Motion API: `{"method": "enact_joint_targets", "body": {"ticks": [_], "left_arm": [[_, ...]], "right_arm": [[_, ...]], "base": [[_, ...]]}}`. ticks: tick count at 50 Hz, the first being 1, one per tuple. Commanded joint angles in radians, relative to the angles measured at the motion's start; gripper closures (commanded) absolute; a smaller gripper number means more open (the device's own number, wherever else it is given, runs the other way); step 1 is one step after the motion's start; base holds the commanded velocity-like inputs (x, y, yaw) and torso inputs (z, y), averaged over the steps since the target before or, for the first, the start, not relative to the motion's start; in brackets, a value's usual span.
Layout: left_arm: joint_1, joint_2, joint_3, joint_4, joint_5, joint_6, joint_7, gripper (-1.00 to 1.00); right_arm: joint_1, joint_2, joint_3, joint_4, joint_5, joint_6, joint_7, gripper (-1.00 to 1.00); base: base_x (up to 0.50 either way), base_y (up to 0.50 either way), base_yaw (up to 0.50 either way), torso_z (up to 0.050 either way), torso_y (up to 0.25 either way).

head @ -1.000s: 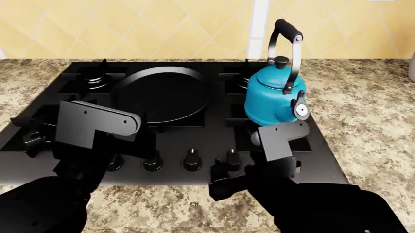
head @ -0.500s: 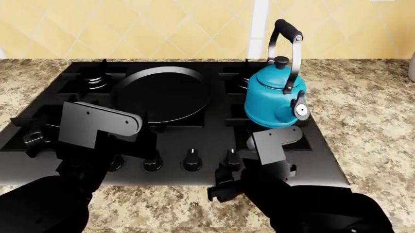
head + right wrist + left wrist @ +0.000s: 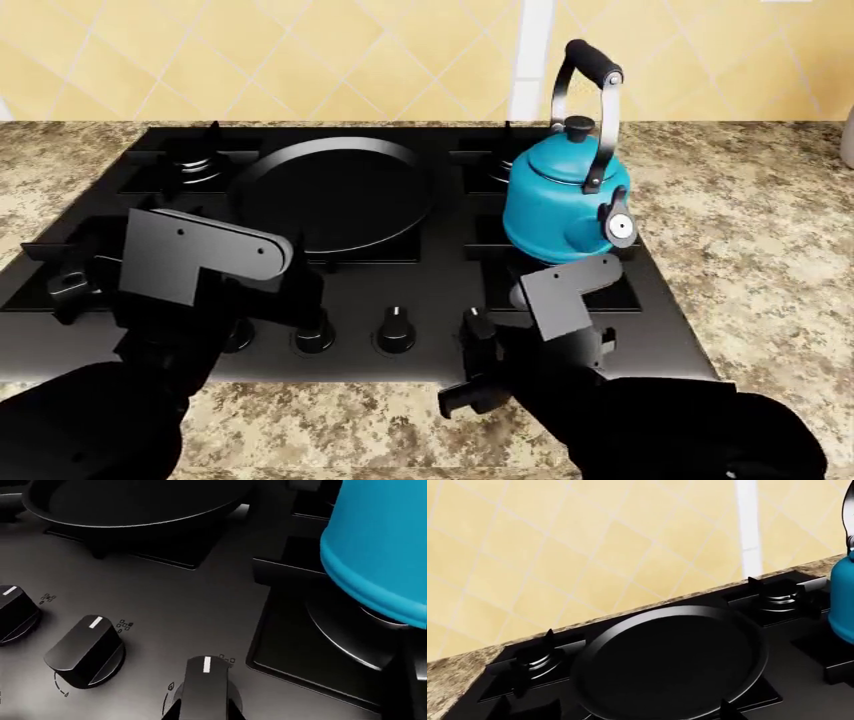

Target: Pick the kettle from the counter and place it on a stove burner. Then turn the burner on.

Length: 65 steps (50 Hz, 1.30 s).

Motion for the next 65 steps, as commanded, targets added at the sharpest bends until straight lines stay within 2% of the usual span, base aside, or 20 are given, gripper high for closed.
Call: {"method": "enact_joint_targets", "body": {"ticks": [1,11,24,34,51,56,65], "left_arm": [[-0.010,-0.009,-0.012,0.016,-0.026,-0.022,-0.019,-1.00],[-0.013,-0.004,-0.004,0.013,-0.024,-0.020,-0.020,-1.00],[-0.001,-0.008,-0.010,0.024,-0.035,-0.024,-0.040,-1.00],[-0.009,-0.010,-0.009,0.022,-0.039,-0.026,-0.040,-1.00],[-0.005,-0.004,0.010,0.005,-0.020,-0.008,-0.029,-1.00],[-0.006,-0.010,0.004,0.003,-0.024,-0.007,-0.028,-1.00],[0.000,-0.004,0.013,-0.003,-0.012,0.009,-0.022,-1.00]], "right_arm": [[0.053,0.081,-0.054,-0.031,-0.079,0.001,-0.204,1.00],[0.075,0.130,-0.092,-0.054,-0.146,-0.024,-0.359,1.00],[0.151,0.193,-0.172,-0.121,-0.154,0.041,-0.533,1.00],[0.208,0.232,-0.212,-0.062,-0.260,0.021,-0.657,1.00],[0.244,0.225,-0.252,0.086,-0.413,-0.062,-0.731,1.00],[0.233,0.243,-0.285,0.087,-0.496,-0.156,-0.798,1.00],[0.222,0.267,-0.284,0.055,-0.497,-0.161,-0.790,1.00]], "base": [[0.00,0.00,0.00,0.000,0.000],[0.00,0.00,0.00,0.000,0.001],[0.00,0.00,0.00,0.000,0.004],[0.00,0.00,0.00,0.002,0.004],[0.00,0.00,0.00,0.000,0.001],[0.00,0.00,0.00,0.000,0.000],[0.00,0.00,0.00,0.000,0.000]]}}
